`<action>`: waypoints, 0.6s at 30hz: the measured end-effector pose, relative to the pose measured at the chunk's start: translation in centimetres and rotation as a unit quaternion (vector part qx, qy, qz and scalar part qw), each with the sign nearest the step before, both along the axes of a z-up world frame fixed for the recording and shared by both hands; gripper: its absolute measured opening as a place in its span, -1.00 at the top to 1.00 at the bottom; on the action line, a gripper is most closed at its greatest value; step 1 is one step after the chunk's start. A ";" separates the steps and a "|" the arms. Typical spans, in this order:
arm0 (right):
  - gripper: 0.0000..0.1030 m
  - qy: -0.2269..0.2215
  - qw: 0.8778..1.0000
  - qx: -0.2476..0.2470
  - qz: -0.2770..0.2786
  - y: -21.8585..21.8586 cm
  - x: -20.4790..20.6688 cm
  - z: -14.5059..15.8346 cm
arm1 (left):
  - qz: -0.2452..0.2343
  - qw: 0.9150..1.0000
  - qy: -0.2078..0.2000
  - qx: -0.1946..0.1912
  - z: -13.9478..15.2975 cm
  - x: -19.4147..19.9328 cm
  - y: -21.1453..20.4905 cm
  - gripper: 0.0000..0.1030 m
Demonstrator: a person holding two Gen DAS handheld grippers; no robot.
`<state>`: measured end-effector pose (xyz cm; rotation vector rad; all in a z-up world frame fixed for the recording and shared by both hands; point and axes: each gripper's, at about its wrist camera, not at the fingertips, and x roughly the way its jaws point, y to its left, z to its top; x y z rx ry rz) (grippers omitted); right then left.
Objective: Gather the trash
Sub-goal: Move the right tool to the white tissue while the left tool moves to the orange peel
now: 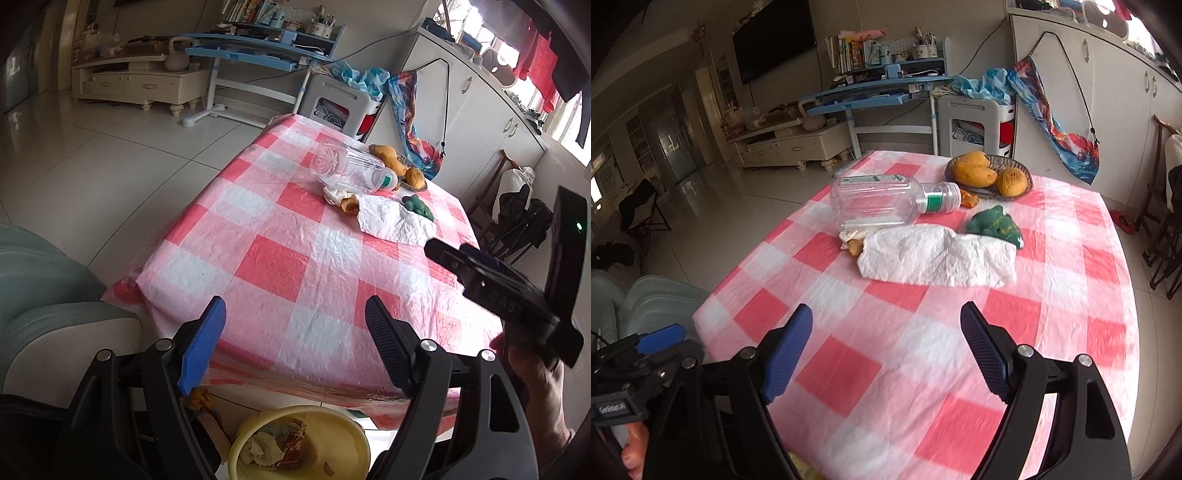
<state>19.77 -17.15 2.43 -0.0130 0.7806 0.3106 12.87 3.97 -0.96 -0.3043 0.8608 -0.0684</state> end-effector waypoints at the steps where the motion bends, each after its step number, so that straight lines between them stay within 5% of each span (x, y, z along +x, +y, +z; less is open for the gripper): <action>1: -0.53 0.002 1.000 -0.016 0.007 0.1 1.3 -0.2 | 0.002 1.000 0.003 0.000 -0.2 0.0 0.0 -0.45; 4: -0.53 0.014 0.998 -0.053 0.021 0.0 5.0 -1.1 | 0.003 1.000 0.018 0.000 -1.0 0.7 0.0 -0.45; 11: -0.49 0.066 0.994 -0.047 0.072 -0.2 9.4 -4.4 | 0.002 1.000 0.019 -0.001 -0.8 3.4 -0.5 -0.45; 15: 0.15 0.074 0.990 -0.062 0.102 -0.5 8.3 -5.1 | 0.003 1.000 0.013 -0.002 -0.7 6.4 -1.1 -0.45; 17: 0.89 0.097 0.988 -0.050 0.108 -1.7 7.3 -4.8 | 0.004 1.000 0.014 -0.005 -0.9 8.0 -1.4 -0.45; 18: 0.89 0.098 0.988 -0.050 0.109 -2.3 6.5 -4.6 | 0.004 1.000 0.017 -0.005 -1.1 8.8 -1.7 -0.45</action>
